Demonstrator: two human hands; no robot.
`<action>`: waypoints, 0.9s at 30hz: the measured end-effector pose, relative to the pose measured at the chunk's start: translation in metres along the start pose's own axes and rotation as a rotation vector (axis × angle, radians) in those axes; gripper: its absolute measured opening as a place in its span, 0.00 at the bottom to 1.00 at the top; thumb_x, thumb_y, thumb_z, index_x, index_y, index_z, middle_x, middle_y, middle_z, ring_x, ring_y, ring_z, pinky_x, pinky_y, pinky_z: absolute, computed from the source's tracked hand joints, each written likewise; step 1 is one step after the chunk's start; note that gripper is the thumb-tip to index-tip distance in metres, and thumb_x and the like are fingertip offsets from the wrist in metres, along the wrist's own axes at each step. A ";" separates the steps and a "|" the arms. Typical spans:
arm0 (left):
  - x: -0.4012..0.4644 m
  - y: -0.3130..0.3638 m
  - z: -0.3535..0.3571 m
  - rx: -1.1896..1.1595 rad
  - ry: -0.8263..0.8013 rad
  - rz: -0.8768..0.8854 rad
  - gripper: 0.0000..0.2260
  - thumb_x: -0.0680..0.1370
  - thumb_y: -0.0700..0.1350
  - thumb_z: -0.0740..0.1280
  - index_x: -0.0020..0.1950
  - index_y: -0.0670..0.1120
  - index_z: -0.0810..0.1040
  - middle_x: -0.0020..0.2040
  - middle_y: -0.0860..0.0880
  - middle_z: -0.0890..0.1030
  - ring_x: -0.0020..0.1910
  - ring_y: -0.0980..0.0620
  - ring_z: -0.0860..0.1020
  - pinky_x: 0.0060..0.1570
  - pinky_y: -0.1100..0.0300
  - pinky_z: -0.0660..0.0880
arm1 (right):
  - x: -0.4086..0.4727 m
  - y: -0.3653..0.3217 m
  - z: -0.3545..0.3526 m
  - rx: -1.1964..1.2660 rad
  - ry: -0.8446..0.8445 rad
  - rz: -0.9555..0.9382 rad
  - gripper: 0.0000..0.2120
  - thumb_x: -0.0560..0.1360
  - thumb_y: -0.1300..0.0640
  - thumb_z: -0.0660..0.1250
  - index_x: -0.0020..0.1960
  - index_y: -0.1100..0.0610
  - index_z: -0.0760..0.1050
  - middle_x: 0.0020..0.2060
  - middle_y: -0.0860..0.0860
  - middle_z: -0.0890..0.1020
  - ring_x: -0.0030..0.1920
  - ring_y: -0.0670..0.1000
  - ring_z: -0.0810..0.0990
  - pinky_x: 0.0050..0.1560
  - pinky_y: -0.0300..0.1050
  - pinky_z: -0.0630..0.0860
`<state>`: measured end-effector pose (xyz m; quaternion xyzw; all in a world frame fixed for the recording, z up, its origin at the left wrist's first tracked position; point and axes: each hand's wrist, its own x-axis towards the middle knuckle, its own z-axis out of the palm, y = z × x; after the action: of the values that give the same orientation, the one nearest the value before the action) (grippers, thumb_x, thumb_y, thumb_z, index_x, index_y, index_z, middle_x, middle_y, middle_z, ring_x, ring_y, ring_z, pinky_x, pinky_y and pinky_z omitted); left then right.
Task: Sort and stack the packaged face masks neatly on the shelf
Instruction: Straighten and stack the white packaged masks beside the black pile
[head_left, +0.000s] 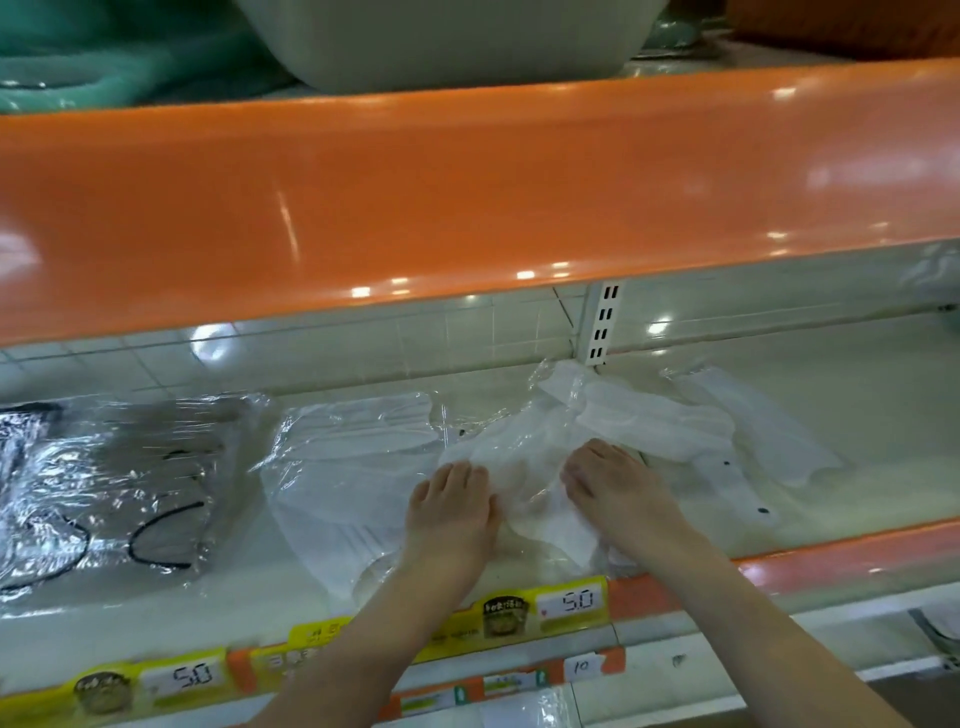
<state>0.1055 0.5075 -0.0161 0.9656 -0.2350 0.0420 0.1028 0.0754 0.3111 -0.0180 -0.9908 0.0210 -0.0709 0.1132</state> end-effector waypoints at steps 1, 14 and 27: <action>-0.001 -0.001 0.003 0.020 0.005 -0.021 0.14 0.70 0.49 0.56 0.38 0.46 0.80 0.39 0.51 0.81 0.38 0.49 0.81 0.33 0.58 0.75 | 0.001 0.002 -0.001 -0.008 -0.015 0.010 0.16 0.78 0.47 0.53 0.48 0.52 0.77 0.46 0.46 0.77 0.50 0.49 0.76 0.45 0.44 0.71; -0.007 0.051 0.010 -0.135 -0.036 0.080 0.12 0.73 0.46 0.57 0.46 0.50 0.80 0.40 0.54 0.82 0.41 0.52 0.81 0.36 0.57 0.76 | -0.008 0.009 0.000 0.206 0.017 -0.162 0.14 0.73 0.52 0.60 0.54 0.54 0.79 0.52 0.49 0.82 0.52 0.55 0.81 0.47 0.49 0.76; -0.005 0.001 0.001 -0.151 -0.050 -0.155 0.27 0.73 0.55 0.45 0.65 0.49 0.72 0.68 0.52 0.71 0.68 0.49 0.67 0.61 0.57 0.63 | 0.005 -0.005 -0.011 0.061 -0.037 -0.083 0.14 0.80 0.53 0.55 0.59 0.56 0.74 0.55 0.51 0.75 0.57 0.53 0.74 0.56 0.47 0.67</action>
<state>0.1002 0.5088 -0.0172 0.9712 -0.1645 -0.0079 0.1723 0.0791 0.3127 -0.0053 -0.9880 -0.0244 -0.0581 0.1408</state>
